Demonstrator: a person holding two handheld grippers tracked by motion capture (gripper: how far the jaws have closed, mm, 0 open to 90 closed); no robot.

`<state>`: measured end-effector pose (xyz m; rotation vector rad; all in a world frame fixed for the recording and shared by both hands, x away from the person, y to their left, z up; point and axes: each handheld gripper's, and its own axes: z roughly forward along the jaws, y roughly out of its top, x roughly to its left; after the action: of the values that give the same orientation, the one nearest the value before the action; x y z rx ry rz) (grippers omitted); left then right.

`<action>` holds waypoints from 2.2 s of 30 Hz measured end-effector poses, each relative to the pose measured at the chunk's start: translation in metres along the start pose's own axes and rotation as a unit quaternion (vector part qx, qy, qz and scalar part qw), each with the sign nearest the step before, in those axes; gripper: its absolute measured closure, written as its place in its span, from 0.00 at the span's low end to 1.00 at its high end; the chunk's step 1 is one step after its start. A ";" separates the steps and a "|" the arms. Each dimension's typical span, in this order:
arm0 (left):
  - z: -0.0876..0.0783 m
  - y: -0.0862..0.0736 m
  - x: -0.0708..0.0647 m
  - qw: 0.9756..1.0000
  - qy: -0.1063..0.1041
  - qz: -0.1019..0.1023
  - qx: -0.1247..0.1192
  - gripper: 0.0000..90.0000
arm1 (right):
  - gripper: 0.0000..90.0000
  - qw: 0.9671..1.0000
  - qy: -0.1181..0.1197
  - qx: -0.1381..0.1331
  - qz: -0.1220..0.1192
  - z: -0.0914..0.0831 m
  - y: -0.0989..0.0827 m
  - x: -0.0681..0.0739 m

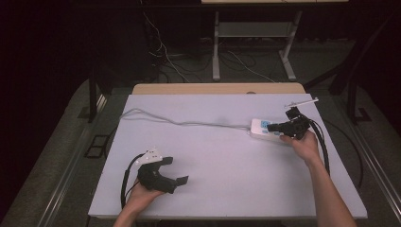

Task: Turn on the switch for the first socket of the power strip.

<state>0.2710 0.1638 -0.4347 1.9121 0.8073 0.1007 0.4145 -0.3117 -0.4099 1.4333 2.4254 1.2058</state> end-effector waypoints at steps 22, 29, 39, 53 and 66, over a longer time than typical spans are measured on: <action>0.001 0.001 -0.004 1.000 -0.008 0.003 -0.004 0.00 | 0.97 1.000 -0.006 -0.023 0.002 -0.040 -0.003 0.026; 0.000 0.002 -0.004 1.000 -0.008 0.005 -0.005 0.00 | 0.77 0.999 0.004 -0.037 0.014 -0.050 -0.007 0.037; 0.001 0.002 -0.004 1.000 -0.008 0.004 -0.005 0.00 | 0.57 0.997 0.022 -0.065 0.019 -0.058 -0.020 0.054; 0.001 0.002 -0.005 1.000 -0.009 0.004 -0.005 0.00 | 0.12 0.996 0.037 -0.079 0.007 -0.065 -0.041 0.077; 0.001 0.002 -0.006 1.000 -0.014 0.002 -0.008 0.00 | 0.00 0.996 0.055 -0.069 -0.013 -0.067 -0.070 0.090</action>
<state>0.2677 0.1587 -0.4320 1.8963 0.7813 0.0821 0.2861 -0.2992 -0.3822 1.3256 2.3677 1.4507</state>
